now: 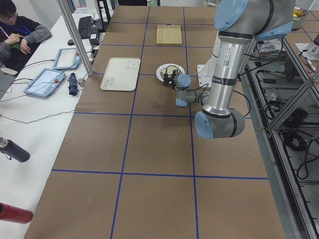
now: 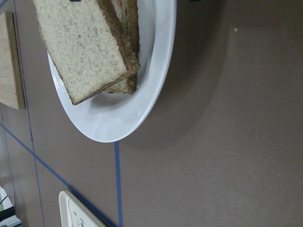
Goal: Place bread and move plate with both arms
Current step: 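Move the left gripper to the plate rim nearest it and grip it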
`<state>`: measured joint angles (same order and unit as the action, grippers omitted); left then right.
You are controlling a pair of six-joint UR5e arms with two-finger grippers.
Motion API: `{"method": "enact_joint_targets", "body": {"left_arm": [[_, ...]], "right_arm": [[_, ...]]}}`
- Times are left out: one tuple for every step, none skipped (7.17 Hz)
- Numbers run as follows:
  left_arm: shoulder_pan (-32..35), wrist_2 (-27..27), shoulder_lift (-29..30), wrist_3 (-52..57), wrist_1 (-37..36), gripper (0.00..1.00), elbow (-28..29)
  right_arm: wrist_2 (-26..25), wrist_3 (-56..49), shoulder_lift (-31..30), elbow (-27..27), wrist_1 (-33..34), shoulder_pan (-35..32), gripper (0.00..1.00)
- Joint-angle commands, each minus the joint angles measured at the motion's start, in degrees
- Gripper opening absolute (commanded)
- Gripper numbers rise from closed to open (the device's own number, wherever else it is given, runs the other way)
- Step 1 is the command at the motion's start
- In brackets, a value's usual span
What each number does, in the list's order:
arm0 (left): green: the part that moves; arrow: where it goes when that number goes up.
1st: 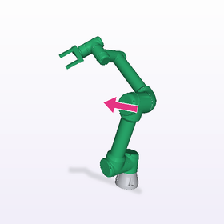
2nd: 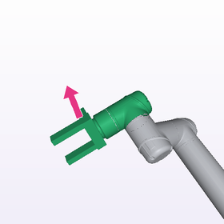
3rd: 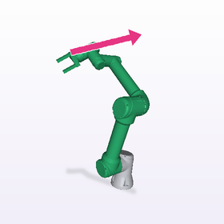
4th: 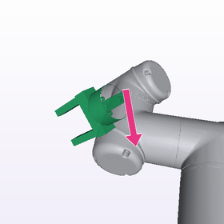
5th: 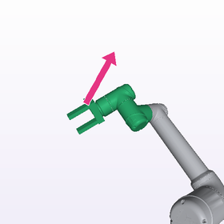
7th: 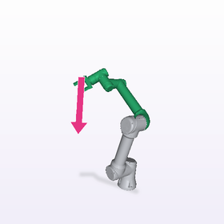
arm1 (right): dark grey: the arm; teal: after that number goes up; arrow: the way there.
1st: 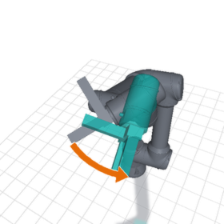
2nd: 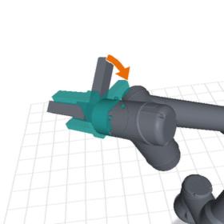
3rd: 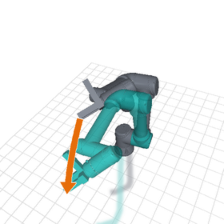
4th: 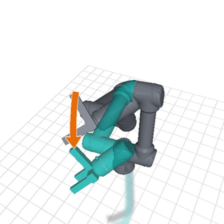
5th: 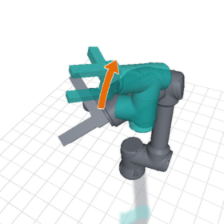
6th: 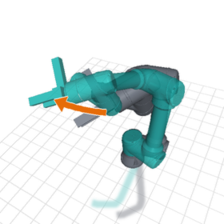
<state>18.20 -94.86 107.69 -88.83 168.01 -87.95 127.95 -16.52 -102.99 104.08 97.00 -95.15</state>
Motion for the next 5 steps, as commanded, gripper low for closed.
{"method": "enact_joint_targets", "body": {"left_arm": [[0.0,-0.1,0.5,0.0,0.2,0.37,0.5],[0.0,-0.1,0.5,0.0,0.3,0.36,0.5],[0.0,-0.1,0.5,0.0,0.3,0.36,0.9],[0.0,-0.1,0.5,0.0,0.6,0.36,0.9],[0.0,-0.1,0.5,0.0,0.7,0.32,0.9]], "right_arm": [[0.0,0.0,0.0,-0.1,0.0,0.0,1.0],[0.0,0.0,0.0,-0.1,0.0,0.0,1.0],[0.0,0.0,0.0,-0.1,0.0,0.0,1.0],[0.0,0.0,0.0,-0.1,-0.1,0.0,1.0],[0.0,0.0,0.0,-0.2,-0.1,0.0,1.0]]}}
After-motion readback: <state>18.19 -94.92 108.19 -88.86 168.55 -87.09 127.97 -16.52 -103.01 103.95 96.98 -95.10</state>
